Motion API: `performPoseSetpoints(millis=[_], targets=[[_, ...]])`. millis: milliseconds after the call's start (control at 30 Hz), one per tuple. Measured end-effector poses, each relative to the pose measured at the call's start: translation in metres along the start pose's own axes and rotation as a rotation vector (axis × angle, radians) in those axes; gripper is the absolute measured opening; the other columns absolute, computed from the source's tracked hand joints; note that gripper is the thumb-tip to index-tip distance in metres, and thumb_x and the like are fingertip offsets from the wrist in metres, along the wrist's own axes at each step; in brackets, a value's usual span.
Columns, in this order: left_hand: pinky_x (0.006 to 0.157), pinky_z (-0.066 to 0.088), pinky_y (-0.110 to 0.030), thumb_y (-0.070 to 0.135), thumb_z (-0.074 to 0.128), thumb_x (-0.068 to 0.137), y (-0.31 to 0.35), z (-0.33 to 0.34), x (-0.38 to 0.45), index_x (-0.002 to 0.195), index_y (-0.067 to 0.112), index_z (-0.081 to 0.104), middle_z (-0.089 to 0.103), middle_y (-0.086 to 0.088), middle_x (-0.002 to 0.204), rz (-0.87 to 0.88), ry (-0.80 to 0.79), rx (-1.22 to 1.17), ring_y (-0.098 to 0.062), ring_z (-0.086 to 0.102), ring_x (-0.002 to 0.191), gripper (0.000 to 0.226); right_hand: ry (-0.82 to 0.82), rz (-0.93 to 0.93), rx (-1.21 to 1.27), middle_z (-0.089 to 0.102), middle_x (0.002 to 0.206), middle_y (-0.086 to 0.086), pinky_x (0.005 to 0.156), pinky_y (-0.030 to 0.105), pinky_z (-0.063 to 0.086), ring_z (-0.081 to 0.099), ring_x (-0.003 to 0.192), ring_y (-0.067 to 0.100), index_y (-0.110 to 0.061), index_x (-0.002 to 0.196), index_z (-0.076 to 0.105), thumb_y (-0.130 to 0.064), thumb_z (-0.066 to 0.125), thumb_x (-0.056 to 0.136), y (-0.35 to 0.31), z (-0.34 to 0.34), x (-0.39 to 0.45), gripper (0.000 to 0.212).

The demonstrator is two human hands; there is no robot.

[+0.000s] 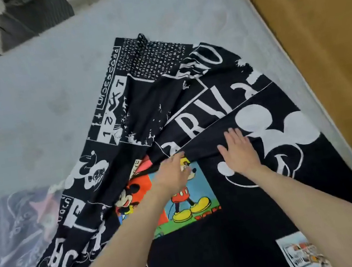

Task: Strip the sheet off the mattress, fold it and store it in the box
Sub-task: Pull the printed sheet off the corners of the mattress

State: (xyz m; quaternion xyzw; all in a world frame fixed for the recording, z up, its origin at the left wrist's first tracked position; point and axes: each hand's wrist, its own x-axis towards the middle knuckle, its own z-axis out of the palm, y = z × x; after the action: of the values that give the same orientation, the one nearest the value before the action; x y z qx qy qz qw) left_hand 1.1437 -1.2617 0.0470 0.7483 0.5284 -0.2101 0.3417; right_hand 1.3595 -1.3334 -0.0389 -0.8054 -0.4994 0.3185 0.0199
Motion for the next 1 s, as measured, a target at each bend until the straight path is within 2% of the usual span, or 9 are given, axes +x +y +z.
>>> performPoseSetpoints(millis=[67,133,200,367,533,700,767,900,1000], targets=[[0.125,0.017,-0.050,0.055,0.037,0.104,-0.022,-0.015,0.058,0.159,0.029,0.025,0.027,0.002,0.166,0.001,0.133,0.120,-0.022,0.015,0.155,0.061,0.135,0.031,-0.099,0.003,0.168,0.009,0.125,0.048,0.008,0.000,0.155,0.026,-0.007,0.160,0.011,-0.054,0.019,0.104,-0.003,0.017,0.062,0.073],[0.125,0.009,-0.056,0.059,0.030,0.104,-0.042,-0.036,0.109,0.158,0.032,0.024,0.019,0.006,0.168,0.012,0.281,0.190,-0.018,0.005,0.157,0.061,0.286,0.065,-0.175,0.003,0.168,0.011,0.125,0.051,0.006,0.000,0.156,0.026,-0.004,0.160,0.010,-0.056,0.018,0.104,0.005,0.035,0.089,0.076],[0.125,0.010,-0.057,0.058,0.030,0.105,-0.058,-0.064,0.146,0.158,0.028,0.028,0.020,0.002,0.168,-0.004,0.431,0.218,-0.020,0.007,0.157,0.062,0.445,0.060,-0.230,0.006,0.168,0.013,0.125,0.052,0.004,0.001,0.156,0.027,-0.002,0.159,0.012,-0.056,0.019,0.102,0.015,0.054,0.086,0.078],[0.122,0.024,-0.052,0.048,0.038,0.106,-0.103,-0.144,0.230,0.155,0.009,0.035,0.038,-0.017,0.158,-0.255,0.656,-0.166,-0.034,0.029,0.150,0.062,0.457,0.057,-0.284,0.003,0.168,0.014,0.124,0.055,0.006,-0.001,0.156,0.028,-0.002,0.159,0.011,-0.054,0.018,0.101,0.023,0.059,0.095,0.078],[0.118,0.032,-0.051,0.050,0.047,0.099,-0.162,-0.187,0.269,0.149,0.010,0.042,0.049,-0.018,0.149,-0.481,0.593,-0.237,-0.037,0.040,0.142,0.064,0.457,0.065,-0.256,0.000,0.168,0.013,0.123,0.057,0.008,0.000,0.156,0.029,-0.003,0.159,0.009,-0.052,0.023,0.100,0.020,0.067,0.100,0.078],[0.114,0.037,-0.047,0.056,0.071,0.084,-0.191,-0.206,0.299,0.146,0.006,0.042,0.048,-0.020,0.142,-0.534,0.553,-0.214,-0.040,0.046,0.132,0.085,0.522,0.034,-0.227,0.003,0.168,0.013,0.123,0.058,0.007,0.004,0.155,0.031,-0.003,0.159,0.012,-0.050,0.027,0.098,0.029,0.073,0.109,0.079],[0.104,0.045,-0.044,0.052,0.080,0.079,-0.196,-0.205,0.300,0.143,0.010,0.040,0.057,-0.013,0.133,-0.521,0.513,-0.346,-0.033,0.057,0.119,0.086,0.534,0.030,-0.219,0.004,0.168,0.013,0.123,0.058,0.007,0.006,0.155,0.031,-0.001,0.158,0.015,-0.049,0.028,0.097,0.029,0.073,0.105,0.079],[0.072,0.062,-0.034,0.037,0.088,0.075,-0.193,-0.212,0.289,0.106,0.018,0.064,0.076,-0.006,0.103,-0.372,0.484,-0.607,-0.020,0.075,0.080,0.043,0.537,0.023,-0.244,0.005,0.168,0.014,0.124,0.057,0.005,0.005,0.155,0.031,-0.001,0.158,0.017,-0.048,0.028,0.097,0.025,0.073,0.096,0.078],[0.056,0.056,-0.021,0.042,0.080,0.083,-0.150,-0.224,0.275,0.090,0.018,0.073,0.074,0.004,0.080,-0.236,0.555,-0.647,-0.016,0.072,0.071,0.026,0.520,0.047,-0.239,0.004,0.168,0.013,0.124,0.056,0.005,0.003,0.155,0.029,-0.002,0.158,0.014,-0.049,0.026,0.098,0.027,0.069,0.095,0.077]])
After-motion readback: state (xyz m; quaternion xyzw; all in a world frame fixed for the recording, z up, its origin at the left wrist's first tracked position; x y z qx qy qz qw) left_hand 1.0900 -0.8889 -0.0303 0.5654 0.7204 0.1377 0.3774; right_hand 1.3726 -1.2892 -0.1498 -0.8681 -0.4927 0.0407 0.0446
